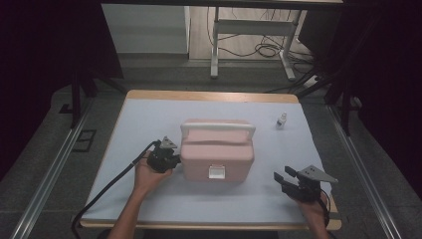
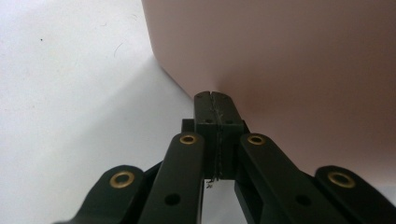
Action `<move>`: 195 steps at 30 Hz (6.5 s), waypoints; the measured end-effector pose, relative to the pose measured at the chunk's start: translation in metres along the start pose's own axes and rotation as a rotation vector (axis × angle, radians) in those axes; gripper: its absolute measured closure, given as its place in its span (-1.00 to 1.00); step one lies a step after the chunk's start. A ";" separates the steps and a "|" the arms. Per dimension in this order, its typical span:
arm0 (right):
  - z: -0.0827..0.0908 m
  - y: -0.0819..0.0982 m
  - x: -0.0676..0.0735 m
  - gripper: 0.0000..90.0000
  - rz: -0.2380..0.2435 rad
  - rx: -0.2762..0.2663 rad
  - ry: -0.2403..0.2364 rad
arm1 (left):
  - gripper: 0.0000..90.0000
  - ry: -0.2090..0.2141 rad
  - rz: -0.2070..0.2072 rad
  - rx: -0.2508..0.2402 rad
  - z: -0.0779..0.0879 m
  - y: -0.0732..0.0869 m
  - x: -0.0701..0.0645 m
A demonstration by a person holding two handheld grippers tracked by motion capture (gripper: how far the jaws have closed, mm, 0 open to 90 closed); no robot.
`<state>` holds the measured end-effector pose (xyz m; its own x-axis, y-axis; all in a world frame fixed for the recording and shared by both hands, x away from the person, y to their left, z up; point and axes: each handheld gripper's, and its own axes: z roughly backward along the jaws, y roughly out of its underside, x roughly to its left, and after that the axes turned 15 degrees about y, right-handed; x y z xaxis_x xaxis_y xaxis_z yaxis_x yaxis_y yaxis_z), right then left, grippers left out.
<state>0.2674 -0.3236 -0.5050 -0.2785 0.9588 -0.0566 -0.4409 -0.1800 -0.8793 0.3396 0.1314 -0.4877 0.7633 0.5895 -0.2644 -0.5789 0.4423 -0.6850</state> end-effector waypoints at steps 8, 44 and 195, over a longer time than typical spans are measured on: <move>0.000 0.000 0.000 0.01 0.001 0.001 -0.001 | 1.00 -0.006 -0.013 0.011 0.002 0.005 -0.006; -0.008 -0.035 0.003 -0.16 0.104 0.174 0.032 | 0.05 0.016 0.022 -0.088 0.019 0.043 0.006; -0.090 -0.112 0.026 0.33 0.356 0.617 -0.076 | -0.08 -0.001 -0.042 -0.015 0.020 0.045 -0.006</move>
<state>0.3864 -0.2587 -0.4501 -0.5443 0.8047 -0.2370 -0.7082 -0.5922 -0.3843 0.3031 0.1607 -0.5032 0.7865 0.5715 -0.2341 -0.5418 0.4564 -0.7058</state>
